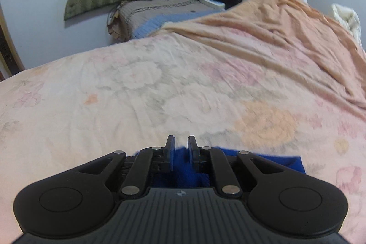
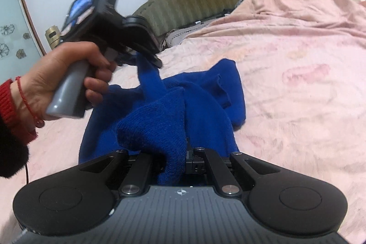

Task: Fold small clothes

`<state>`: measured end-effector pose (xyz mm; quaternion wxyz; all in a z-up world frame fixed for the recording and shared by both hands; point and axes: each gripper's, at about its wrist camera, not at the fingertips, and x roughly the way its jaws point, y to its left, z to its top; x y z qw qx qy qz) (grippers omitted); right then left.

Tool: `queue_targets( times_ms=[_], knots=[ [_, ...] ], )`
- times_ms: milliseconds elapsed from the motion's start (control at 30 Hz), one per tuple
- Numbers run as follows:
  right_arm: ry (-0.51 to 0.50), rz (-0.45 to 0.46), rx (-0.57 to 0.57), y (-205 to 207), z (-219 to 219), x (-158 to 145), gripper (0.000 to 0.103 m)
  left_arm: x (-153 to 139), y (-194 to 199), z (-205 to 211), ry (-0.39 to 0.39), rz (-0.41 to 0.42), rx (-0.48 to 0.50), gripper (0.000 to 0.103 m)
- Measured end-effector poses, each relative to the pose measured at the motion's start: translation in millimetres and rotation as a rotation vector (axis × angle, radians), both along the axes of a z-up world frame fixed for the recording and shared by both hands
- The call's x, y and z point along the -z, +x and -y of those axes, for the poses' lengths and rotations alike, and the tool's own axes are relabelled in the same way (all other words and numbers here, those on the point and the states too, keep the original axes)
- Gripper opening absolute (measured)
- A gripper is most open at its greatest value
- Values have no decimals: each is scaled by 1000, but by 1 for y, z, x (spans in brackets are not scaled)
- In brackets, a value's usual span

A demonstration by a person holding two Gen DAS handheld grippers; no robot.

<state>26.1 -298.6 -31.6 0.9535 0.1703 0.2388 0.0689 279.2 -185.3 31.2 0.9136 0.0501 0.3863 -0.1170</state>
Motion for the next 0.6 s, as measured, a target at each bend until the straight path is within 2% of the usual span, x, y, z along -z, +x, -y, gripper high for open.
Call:
queue_targets(
  times_ms=[67,167,200,233,300,400,500,600],
  knots=[
    [34,-1,11,1,5,2,5,-3,3,-6,-23,0,-18,20],
    [86,-9,24,4,13,5,5,-5,4,-13,-65,6,-47,55],
    [108,-19,22,5,16,7,5,-6,3,-16,-77,17,-57,72],
    [128,-30,20,6,17,8,6,-8,1,-18,-81,33,-64,77],
    [169,-47,15,7,23,12,6,-10,-1,-20,-69,56,-72,77],
    [215,-60,32,7,30,14,16,-11,-1,-24,-66,50,-74,77],
    [267,-72,47,8,40,16,17,-12,-7,-30,-60,50,-83,78],
    [295,-70,60,6,48,16,19,-8,-22,-36,-22,51,-70,78]
  ],
)
